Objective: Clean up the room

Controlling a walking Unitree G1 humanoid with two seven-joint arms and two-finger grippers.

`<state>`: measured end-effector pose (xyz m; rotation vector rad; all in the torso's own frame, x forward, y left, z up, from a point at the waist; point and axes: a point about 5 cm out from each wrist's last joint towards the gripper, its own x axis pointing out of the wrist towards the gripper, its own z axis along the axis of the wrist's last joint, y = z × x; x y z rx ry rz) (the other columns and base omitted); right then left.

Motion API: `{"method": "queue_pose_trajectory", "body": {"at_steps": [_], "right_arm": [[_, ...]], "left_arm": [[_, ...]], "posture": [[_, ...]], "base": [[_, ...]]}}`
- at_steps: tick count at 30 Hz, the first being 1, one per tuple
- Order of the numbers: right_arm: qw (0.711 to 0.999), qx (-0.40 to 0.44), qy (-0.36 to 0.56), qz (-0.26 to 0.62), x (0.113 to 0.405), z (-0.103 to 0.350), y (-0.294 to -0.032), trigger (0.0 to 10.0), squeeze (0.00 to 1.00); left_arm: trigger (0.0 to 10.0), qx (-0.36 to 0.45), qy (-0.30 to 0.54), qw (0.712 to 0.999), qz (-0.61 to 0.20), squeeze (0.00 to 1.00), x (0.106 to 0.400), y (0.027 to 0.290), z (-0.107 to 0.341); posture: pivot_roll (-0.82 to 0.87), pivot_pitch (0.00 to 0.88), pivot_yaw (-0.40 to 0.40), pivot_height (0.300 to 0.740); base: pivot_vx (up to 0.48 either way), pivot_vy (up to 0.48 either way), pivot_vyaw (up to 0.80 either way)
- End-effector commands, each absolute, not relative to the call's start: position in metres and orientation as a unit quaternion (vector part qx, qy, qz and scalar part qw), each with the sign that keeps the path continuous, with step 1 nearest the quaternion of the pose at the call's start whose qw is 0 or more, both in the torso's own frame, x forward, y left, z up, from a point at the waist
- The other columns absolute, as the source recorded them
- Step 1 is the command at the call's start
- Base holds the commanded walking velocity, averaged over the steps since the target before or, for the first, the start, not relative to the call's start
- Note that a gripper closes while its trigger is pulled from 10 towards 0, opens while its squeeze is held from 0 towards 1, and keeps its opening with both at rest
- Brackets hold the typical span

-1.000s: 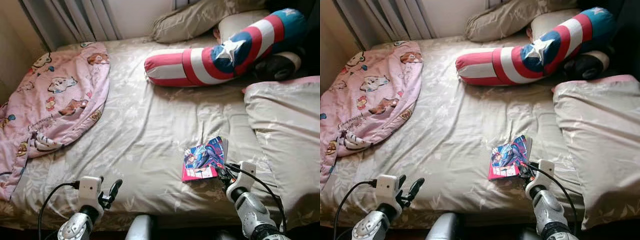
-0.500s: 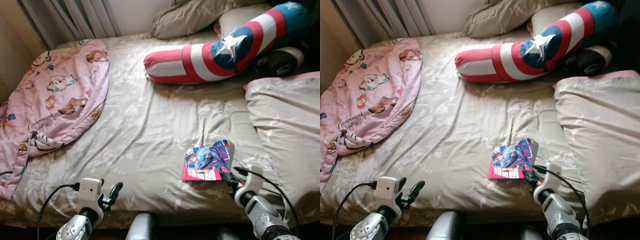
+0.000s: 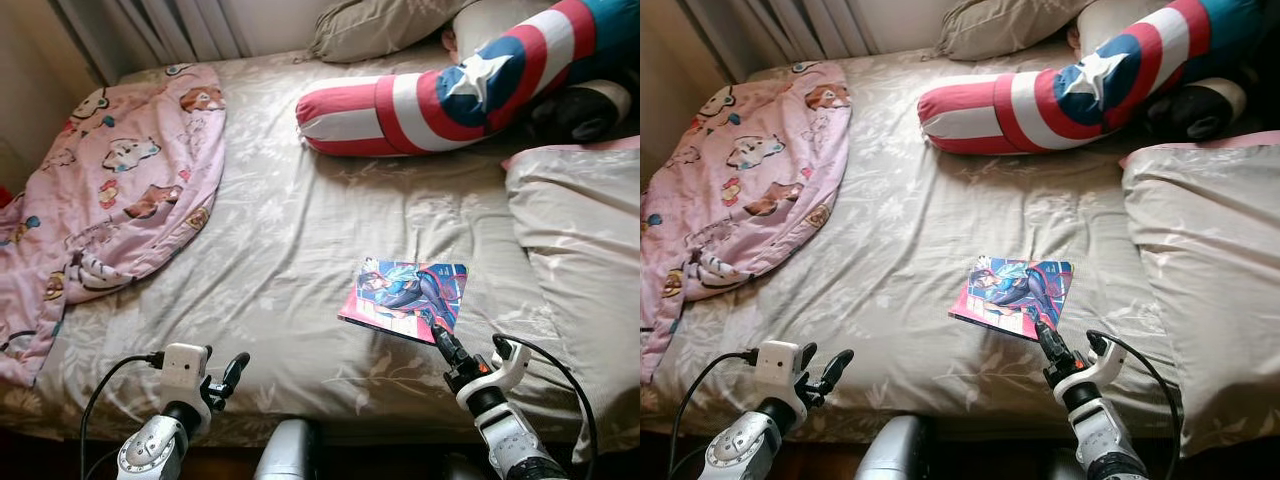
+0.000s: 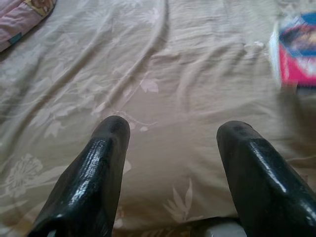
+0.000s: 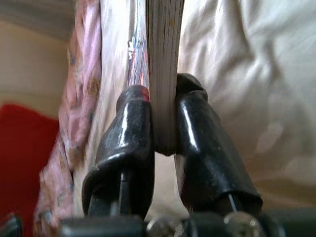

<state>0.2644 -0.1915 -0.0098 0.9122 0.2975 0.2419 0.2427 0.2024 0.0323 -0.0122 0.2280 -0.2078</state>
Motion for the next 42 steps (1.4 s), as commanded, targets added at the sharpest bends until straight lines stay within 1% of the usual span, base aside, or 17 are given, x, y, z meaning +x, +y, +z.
{"method": "queue_pose_trajectory", "body": {"at_steps": [1,3,8,11,14,17,21,24,26,29,35,42], "right_arm": [[0.881,0.419,0.169,0.142,0.260,-0.014,-0.185,10.0,0.00],[0.881,0.410,0.182,0.153,0.257,-0.016,-0.185,10.0,0.00],[0.894,0.365,0.213,0.147,0.257,-0.017,-0.195,10.0,0.00],[0.896,0.357,0.218,0.149,0.257,-0.017,-0.195,10.0,0.00],[0.901,0.329,0.240,0.153,0.257,-0.019,-0.194,10.0,0.00],[0.909,0.291,0.268,0.133,0.255,-0.024,-0.197,10.0,0.00],[0.912,0.270,0.287,0.116,0.253,-0.027,-0.199,10.0,0.00],[0.914,0.267,0.286,0.110,0.254,-0.027,-0.200,10.0,0.00],[0.919,0.260,0.289,0.072,0.255,-0.028,-0.206,10.0,0.00],[0.924,0.253,0.285,0.040,0.256,-0.027,-0.213,10.0,0.00],[0.927,0.263,0.269,0.006,0.259,-0.023,-0.223,10.0,0.00],[0.929,0.257,0.263,-0.038,0.256,-0.020,-0.245,10.0,0.00]], "left_arm": [[10.0,0.002,0.133,0.987,-0.096,0.00,0.240,0.211,0.028],[10.0,0.003,0.133,0.986,-0.096,0.00,0.240,0.212,0.028],[10.0,-0.001,0.139,0.985,-0.099,0.00,0.237,0.208,0.023],[10.0,-0.001,0.139,0.985,-0.100,0.00,0.237,0.207,0.023],[10.0,-0.001,0.140,0.985,-0.098,0.00,0.237,0.208,0.023],[10.0,0.001,0.139,0.986,-0.096,0.00,0.237,0.210,0.024],[10.0,0.001,0.139,0.986,-0.095,0.00,0.236,0.210,0.023],[10.0,0.001,0.141,0.985,-0.096,0.00,0.235,0.210,0.022],[10.0,0.000,0.142,0.985,-0.095,0.00,0.234,0.210,0.022],[10.0,0.001,0.142,0.985,-0.095,0.00,0.234,0.210,0.022],[10.0,0.001,0.142,0.985,-0.094,0.00,0.233,0.211,0.022],[10.0,0.001,0.142,0.985,-0.093,0.00,0.233,0.212,0.022]], "posture": [[0.21,0.152,0.154,0.645],[0.21,0.154,0.154,0.645],[0.20,0.157,0.155,0.645],[0.20,0.157,0.155,0.645],[0.20,0.159,0.154,0.645],[0.21,0.160,0.154,0.645],[0.21,0.162,0.154,0.645],[0.21,0.164,0.154,0.645],[0.21,0.166,0.154,0.645],[0.21,0.168,0.155,0.645],[0.21,0.170,0.155,0.645],[0.21,0.172,0.155,0.645]], "base": [[0.000,0.000,0.00],[0.000,0.000,0.00],[0.000,0.000,0.00],[0.000,0.000,0.00],[0.000,0.000,0.00],[0.000,0.000,0.00],[0.000,0.000,0.00],[0.000,0.000,0.00],[0.000,0.000,0.00],[0.000,0.000,0.00],[0.000,0.000,0.00],[0.000,0.000,0.00]]}}
